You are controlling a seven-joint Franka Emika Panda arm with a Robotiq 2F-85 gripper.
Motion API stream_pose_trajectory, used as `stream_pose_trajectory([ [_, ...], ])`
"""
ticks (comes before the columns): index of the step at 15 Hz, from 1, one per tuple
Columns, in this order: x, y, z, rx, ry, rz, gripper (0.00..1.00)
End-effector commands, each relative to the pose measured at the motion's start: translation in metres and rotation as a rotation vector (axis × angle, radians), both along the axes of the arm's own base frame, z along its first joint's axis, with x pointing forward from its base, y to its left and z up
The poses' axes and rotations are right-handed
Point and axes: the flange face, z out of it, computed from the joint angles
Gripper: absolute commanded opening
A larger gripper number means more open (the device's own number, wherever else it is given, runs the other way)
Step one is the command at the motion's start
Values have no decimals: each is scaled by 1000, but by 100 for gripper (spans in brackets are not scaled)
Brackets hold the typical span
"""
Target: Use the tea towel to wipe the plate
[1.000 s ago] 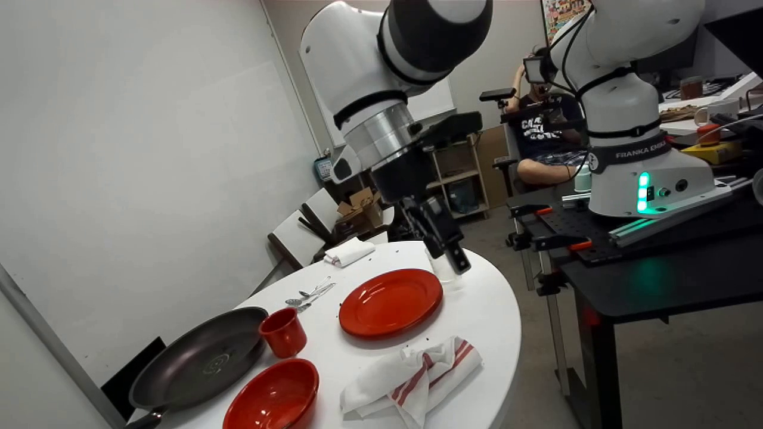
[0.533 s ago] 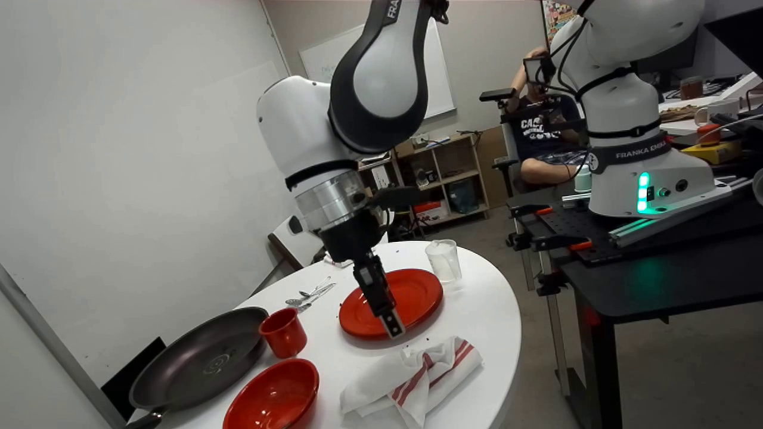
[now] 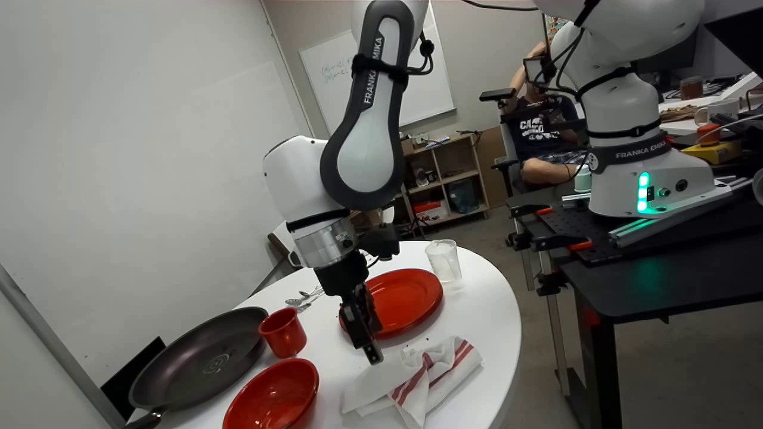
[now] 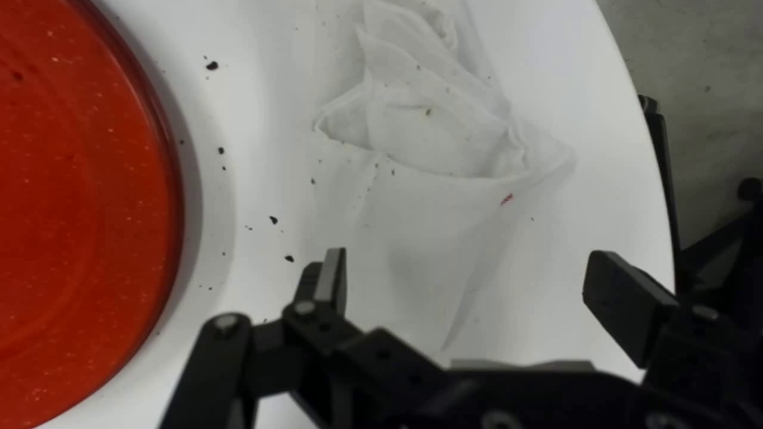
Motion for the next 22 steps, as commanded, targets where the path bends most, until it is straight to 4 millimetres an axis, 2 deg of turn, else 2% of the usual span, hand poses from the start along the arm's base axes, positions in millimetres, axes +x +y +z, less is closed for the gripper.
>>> stream_pose_trajectory([
  [1,7,-6,-21,-12,-6,-17,100],
  [7,-16,-7,-30,-11,44,-24,100],
  [11,-39,-7,-36,-9,74,-28,100],
  [18,-79,-1,-59,12,95,-11,100],
  [22,-86,10,-64,20,74,19,100],
])
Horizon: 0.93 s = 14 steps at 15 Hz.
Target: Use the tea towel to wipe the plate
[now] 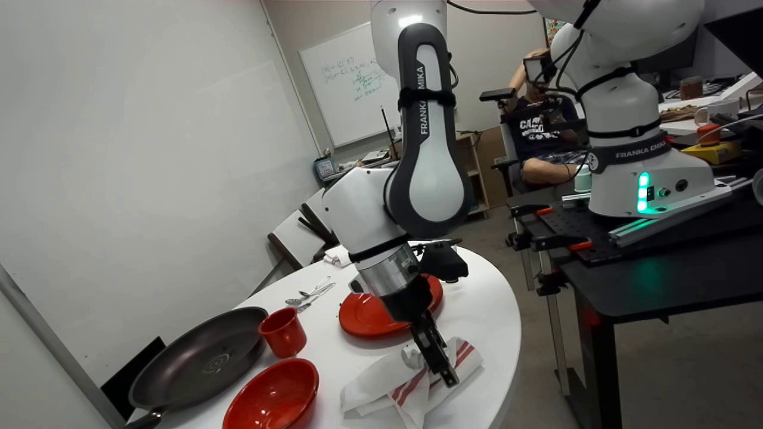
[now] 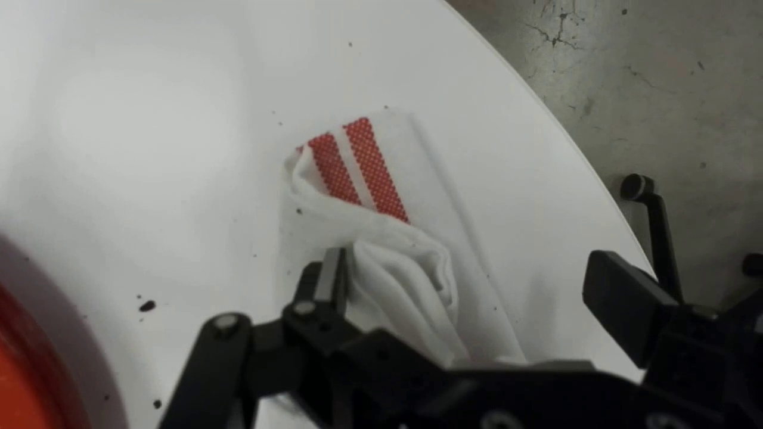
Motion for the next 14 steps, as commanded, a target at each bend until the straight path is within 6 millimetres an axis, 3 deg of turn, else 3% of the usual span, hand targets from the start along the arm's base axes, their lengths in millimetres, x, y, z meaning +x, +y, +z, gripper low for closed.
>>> stream_pose_trajectory([
  [1,-4,9,4,23,-41,17,100],
  [7,18,16,14,39,-128,33,100],
  [14,30,3,8,22,-157,24,100],
])
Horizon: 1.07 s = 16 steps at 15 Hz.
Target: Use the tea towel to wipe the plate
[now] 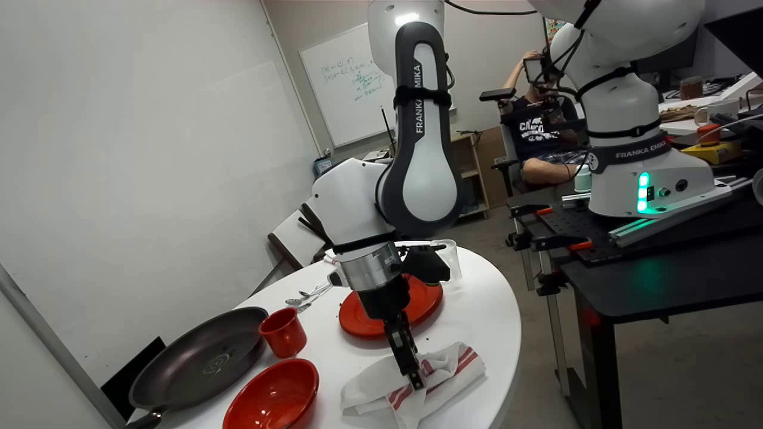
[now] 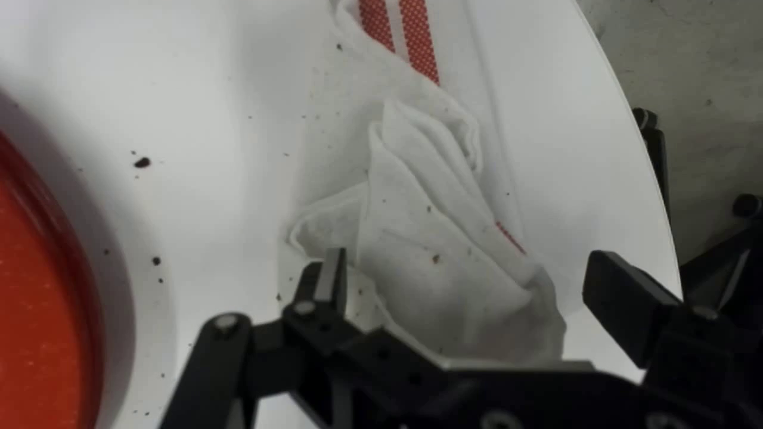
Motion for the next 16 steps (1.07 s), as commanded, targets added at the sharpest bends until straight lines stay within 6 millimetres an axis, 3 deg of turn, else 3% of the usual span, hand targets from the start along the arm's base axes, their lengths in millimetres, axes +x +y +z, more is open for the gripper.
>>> stream_pose_trajectory([
  [1,2,-4,-10,-10,-15,7,100],
  [7,-6,3,-29,-14,-9,17,99],
  [8,-5,-1,-28,-13,-6,19,74],
  [9,-5,-2,-29,-14,-5,20,74],
  [11,-4,-4,-28,-16,-5,17,62],
  [12,-14,12,-39,-41,4,47,54],
  [16,-14,20,-39,-59,-10,86,23],
])
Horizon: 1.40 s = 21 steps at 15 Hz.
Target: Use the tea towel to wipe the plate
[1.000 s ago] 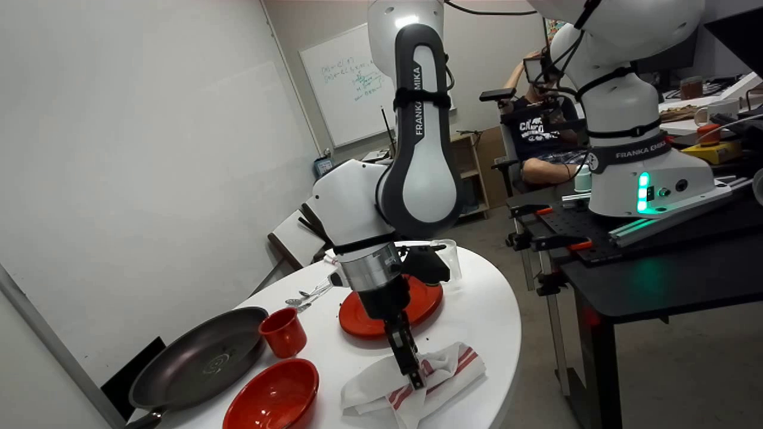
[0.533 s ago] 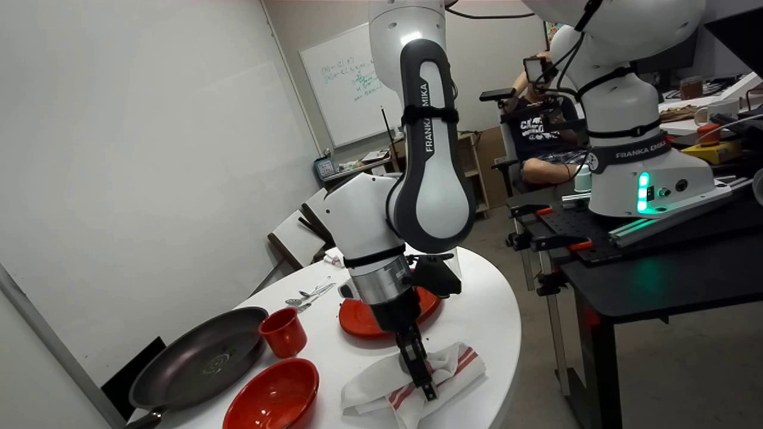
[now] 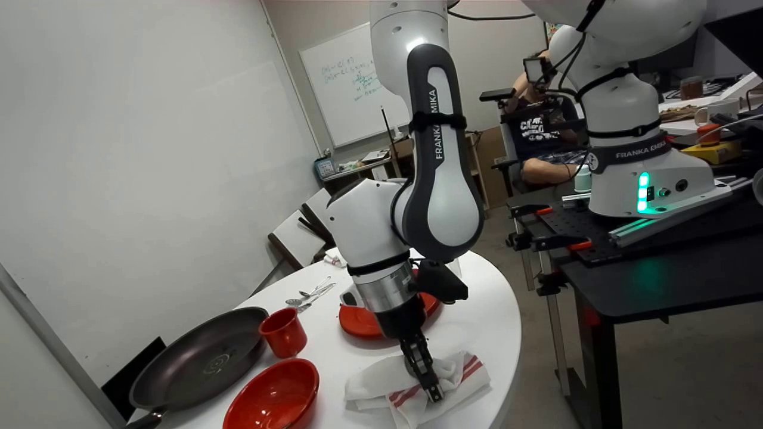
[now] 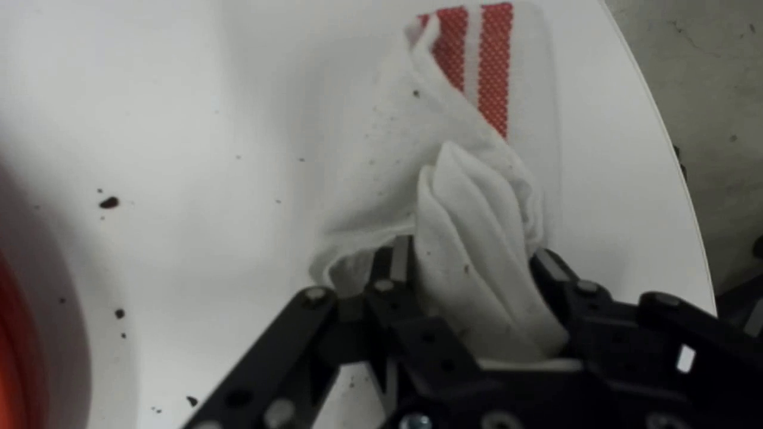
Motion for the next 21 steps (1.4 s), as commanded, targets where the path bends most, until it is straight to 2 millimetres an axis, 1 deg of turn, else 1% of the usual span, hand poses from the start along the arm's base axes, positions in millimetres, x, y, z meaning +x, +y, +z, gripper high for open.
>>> stream_pose_trajectory([
  [1,1,14,-6,-26,-18,33,15],
  [3,-1,20,-6,-31,-27,49,1],
  [5,-4,28,-5,-33,-36,63,0],
  [6,-5,34,-5,-32,-42,67,3],
  [9,-8,47,-2,-30,-46,62,3],
  [10,-11,55,-1,-26,-42,56,3],
  [13,-13,68,12,-23,-56,49,3],
  [14,-11,67,21,-22,-62,44,3],
  [16,-1,51,48,-24,-86,35,3],
  [18,13,26,78,-30,-109,14,3],
  [19,21,8,95,-34,-116,-7,3],
  [21,34,-21,126,-39,-124,-45,3],
])
